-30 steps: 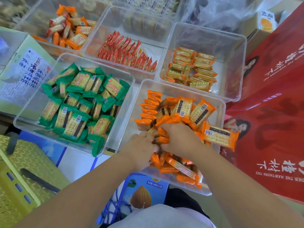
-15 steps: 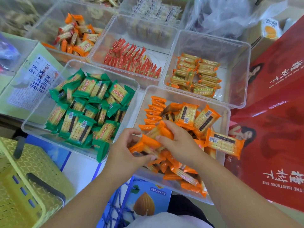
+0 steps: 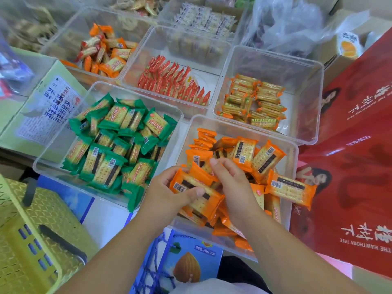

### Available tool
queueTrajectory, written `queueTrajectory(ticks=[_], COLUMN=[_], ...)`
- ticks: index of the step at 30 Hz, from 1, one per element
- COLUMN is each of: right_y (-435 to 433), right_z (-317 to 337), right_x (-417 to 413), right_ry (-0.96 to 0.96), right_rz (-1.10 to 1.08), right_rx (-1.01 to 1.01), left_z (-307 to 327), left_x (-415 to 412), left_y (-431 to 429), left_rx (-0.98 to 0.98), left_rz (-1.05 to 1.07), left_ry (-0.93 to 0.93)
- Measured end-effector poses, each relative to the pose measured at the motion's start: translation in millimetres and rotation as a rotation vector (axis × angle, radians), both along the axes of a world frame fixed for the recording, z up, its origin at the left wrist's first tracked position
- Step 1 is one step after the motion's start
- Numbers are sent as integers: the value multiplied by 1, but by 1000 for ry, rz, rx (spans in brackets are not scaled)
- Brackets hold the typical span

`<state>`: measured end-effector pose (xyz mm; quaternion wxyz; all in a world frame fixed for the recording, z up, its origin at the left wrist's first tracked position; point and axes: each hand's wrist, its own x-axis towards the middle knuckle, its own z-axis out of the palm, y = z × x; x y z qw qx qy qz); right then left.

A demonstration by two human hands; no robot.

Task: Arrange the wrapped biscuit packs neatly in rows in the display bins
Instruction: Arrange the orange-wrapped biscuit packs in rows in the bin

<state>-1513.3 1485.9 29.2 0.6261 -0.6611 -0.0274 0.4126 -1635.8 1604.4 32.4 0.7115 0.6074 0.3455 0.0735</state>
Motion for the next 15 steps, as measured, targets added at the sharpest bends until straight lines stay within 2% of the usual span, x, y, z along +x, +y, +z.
queueTrajectory(ticks=[2,5,8,10,15], right_y=[-1,-2,-2,-2,-1], right_z=[3,5,2,1,10], right_x=[-4,-11,-19,-22,-18], right_ry=[45,95,41,46,108], right_rz=[24,17,37,102,346], right_rx=[38,84,65,55,28], left_z=[0,-4,-9,-9,-11], left_x=[2,5,8,12,12], left_y=[-5,-13,-19,-24,-21], left_rx=[-53,-297,-460,-461,-238], left_rz=[75,282,350,279,-76], left_ry=[-26,-73,-143,-142,12])
